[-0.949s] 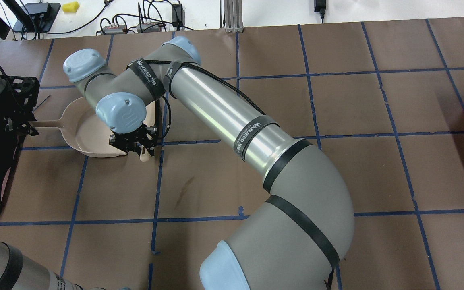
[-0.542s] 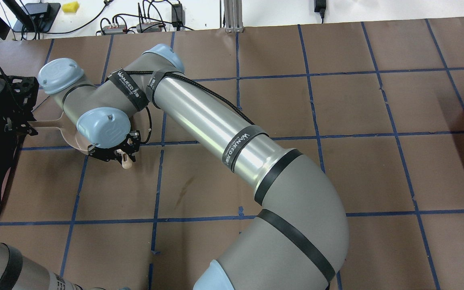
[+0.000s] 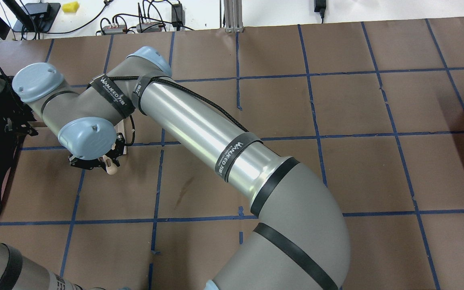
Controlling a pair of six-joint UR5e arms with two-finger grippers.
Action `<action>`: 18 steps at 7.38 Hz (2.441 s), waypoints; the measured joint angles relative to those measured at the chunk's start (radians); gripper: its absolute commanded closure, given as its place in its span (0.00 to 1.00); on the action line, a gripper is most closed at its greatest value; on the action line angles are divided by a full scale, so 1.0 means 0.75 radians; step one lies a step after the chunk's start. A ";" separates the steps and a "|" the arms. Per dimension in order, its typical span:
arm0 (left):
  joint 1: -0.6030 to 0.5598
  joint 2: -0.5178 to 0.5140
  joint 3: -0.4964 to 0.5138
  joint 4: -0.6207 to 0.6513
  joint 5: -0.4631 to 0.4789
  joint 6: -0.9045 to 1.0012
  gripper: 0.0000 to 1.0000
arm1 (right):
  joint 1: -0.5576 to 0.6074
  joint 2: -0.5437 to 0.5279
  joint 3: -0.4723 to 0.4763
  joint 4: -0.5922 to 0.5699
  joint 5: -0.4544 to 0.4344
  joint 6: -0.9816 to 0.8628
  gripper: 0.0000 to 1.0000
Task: Sweep and dump trash in nearest bin
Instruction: 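Lift the dustpan with rolls toward the black bin with the left gripper, then tip the dustpan over the black bin to dump the rolls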
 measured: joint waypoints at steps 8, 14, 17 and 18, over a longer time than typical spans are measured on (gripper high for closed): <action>0.051 0.033 -0.079 0.009 -0.211 -0.014 0.99 | -0.233 -0.686 0.666 0.281 -0.104 -0.028 1.00; 0.320 0.156 -0.046 -0.328 -0.621 -0.008 0.99 | -0.318 -0.995 1.534 -0.313 -0.081 0.294 0.97; 0.488 0.292 0.002 -0.460 -0.608 0.008 0.99 | -0.314 -0.990 1.655 -0.481 0.011 0.342 0.97; 0.571 0.310 0.010 -0.469 -0.564 0.013 0.99 | -0.314 -0.986 1.703 -0.556 0.029 0.340 0.96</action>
